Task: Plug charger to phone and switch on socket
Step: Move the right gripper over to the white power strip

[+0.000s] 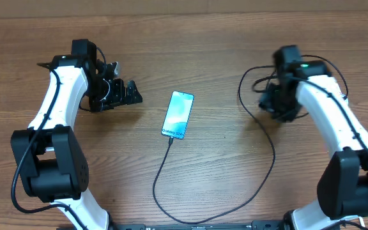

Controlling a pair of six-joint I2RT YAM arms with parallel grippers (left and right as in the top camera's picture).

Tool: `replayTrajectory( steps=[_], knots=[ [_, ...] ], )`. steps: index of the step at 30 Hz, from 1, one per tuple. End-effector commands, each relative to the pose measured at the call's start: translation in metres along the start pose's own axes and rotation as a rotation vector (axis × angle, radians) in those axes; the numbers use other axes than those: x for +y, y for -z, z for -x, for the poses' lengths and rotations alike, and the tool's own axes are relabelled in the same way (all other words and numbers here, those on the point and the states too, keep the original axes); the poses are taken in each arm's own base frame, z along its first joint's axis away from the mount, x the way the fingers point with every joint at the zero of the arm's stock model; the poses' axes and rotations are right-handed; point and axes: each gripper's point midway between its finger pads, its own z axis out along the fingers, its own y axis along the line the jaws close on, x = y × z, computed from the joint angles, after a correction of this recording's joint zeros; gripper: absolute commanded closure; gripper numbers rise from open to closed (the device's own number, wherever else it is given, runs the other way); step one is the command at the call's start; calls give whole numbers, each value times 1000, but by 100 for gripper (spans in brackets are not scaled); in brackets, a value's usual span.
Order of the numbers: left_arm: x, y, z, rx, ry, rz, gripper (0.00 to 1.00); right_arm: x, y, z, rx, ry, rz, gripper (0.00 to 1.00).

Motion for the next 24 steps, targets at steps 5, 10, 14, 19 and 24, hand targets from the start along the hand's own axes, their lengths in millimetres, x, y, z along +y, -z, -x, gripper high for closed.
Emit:
replayTrajectory(
  steps=[5,10,14,19,24],
  knots=[
    [-2,11,4,-35,3,6,0,-116,15,75,-159,-375,-158,0],
    [-2,11,4,-35,3,6,0,-173,18,100,-205,-531,-172,0],
    [-2,11,4,-35,3,6,0,-216,21,126,-287,-568,-172,0],
    [-2,11,4,-35,3,6,0,-231,15,145,-315,-534,-109,0],
    [-2,11,4,-35,3,6,0,-233,-5,156,-305,-478,-120,0]
  ],
)
